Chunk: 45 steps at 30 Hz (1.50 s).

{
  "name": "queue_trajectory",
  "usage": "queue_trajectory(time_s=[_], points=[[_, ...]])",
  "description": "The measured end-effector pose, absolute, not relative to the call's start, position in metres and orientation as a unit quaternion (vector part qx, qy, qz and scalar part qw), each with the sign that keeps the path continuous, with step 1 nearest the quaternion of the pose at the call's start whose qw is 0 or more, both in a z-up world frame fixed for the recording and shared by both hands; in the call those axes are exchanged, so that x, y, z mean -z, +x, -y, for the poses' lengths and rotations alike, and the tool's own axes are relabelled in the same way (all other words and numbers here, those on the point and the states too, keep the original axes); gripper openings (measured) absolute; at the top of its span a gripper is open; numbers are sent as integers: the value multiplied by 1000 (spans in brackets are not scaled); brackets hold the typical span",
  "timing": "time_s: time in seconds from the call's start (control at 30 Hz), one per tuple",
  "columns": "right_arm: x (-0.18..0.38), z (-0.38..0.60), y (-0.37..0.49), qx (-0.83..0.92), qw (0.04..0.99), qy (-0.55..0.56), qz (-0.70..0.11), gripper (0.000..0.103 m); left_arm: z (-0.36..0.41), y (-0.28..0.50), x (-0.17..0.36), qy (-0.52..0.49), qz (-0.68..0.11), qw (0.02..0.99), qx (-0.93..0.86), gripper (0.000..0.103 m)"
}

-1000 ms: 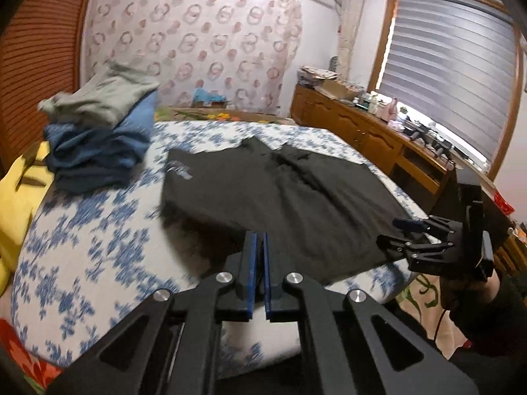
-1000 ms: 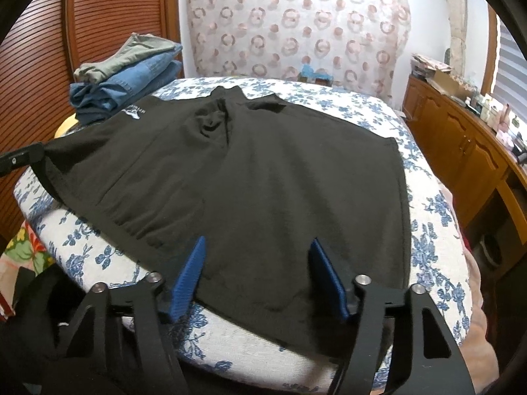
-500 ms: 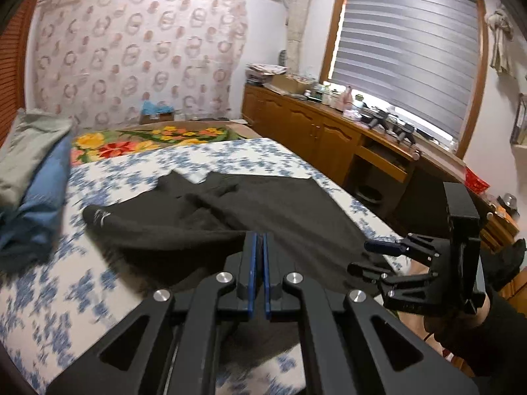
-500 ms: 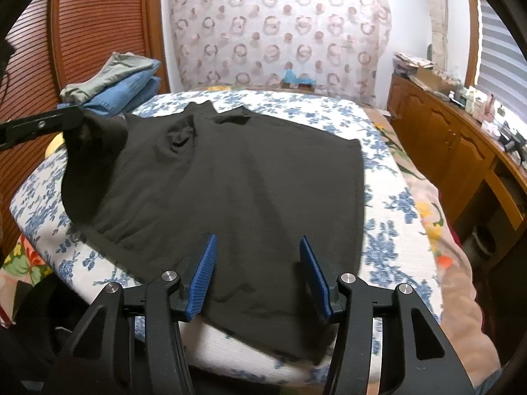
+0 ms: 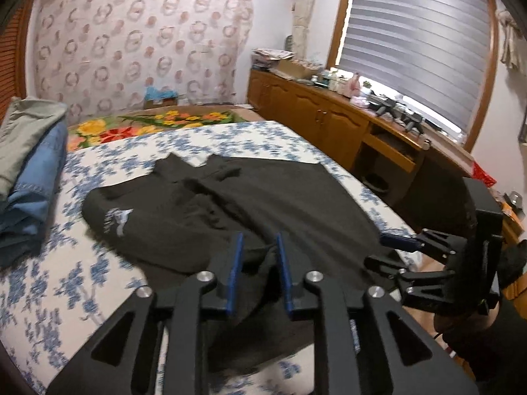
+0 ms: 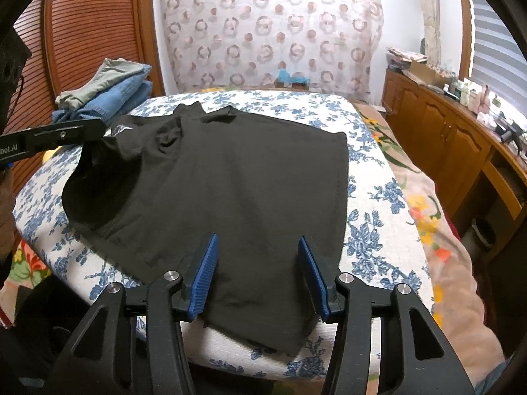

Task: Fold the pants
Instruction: 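Close the right gripper on the black garment's edge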

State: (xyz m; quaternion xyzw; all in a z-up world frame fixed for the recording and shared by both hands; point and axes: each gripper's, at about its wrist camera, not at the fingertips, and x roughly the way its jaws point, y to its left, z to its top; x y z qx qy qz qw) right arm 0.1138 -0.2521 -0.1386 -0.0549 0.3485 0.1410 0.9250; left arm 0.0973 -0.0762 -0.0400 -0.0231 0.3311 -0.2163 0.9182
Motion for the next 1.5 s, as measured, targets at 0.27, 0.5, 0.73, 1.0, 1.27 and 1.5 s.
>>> queue_trajectory(time_s=[0.27, 0.5, 0.73, 1.0, 1.27, 1.5], points=[[140, 235, 118, -153, 923, -58, -348, 51, 39, 88, 41, -22, -329, 926, 183, 49], [134, 218, 120, -165, 923, -63, -341, 51, 13, 76, 48, -26, -333, 928, 167, 59], [123, 202, 126, -189, 922, -58, -332, 45, -2, 80, 82, -19, -378, 916, 137, 59], [119, 174, 134, -233, 911, -62, -334, 31, -8, 79, 97, -24, -397, 911, 113, 59], [129, 154, 147, -259, 894, -63, -360, 31, -11, 73, 106, -22, -400, 910, 107, 59], [139, 142, 153, -272, 881, -70, -381, 31, -14, 71, 105, -26, -395, 912, 108, 60]])
